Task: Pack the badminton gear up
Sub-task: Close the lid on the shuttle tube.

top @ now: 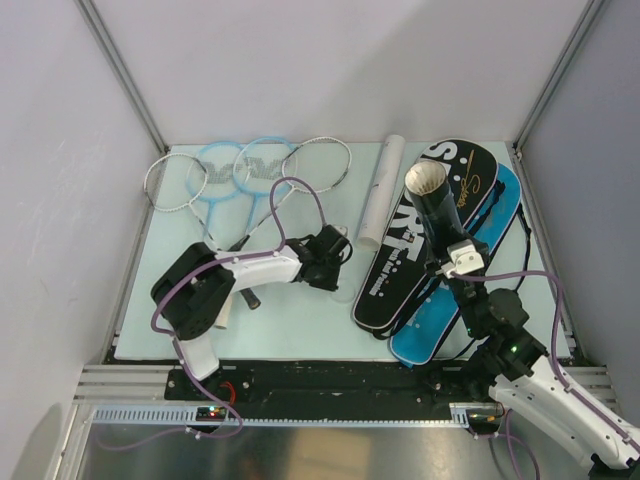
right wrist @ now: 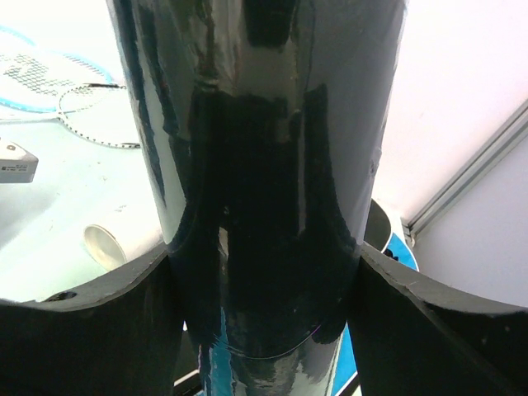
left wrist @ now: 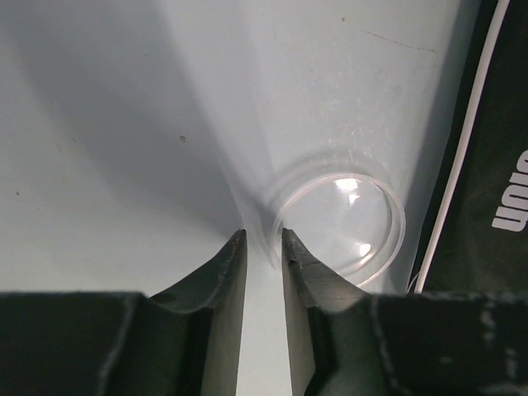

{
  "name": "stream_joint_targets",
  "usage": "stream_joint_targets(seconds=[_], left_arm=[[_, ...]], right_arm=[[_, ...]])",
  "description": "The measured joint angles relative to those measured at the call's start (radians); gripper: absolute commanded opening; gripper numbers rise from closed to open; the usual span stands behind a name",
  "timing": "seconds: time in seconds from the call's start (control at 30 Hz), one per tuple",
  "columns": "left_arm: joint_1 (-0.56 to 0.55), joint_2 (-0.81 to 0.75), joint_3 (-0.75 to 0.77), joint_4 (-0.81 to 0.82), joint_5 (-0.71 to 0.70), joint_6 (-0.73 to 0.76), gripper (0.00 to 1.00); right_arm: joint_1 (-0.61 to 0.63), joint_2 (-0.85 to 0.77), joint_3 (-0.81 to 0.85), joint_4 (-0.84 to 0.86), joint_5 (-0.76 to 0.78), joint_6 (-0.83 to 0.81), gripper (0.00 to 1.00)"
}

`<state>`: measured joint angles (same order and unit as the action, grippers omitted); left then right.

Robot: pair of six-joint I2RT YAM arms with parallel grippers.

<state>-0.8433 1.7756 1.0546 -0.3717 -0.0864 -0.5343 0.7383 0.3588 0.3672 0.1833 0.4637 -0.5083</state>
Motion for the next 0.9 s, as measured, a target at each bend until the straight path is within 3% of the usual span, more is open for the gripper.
stream_joint_targets(seconds=[0.33, 0.6, 0.9], left_arm=[[0.000, -0.003, -0.008, 0.010, -0.013, 0.000, 0.02], [0.032, -0.056, -0.060, 0.010, 0.046, -0.002, 0.00], [0.232, -0.335, -0.093, -0.004, 0.178, -0.038, 0.00]], right_arm=[[0.000, 0.023, 0.000, 0.000, 0.000, 0.011, 0.36], [0.000, 0.034, 0.000, -0.003, -0.005, 0.038, 0.36], [0.000, 0.087, 0.000, -0.030, -0.053, 0.073, 0.36]])
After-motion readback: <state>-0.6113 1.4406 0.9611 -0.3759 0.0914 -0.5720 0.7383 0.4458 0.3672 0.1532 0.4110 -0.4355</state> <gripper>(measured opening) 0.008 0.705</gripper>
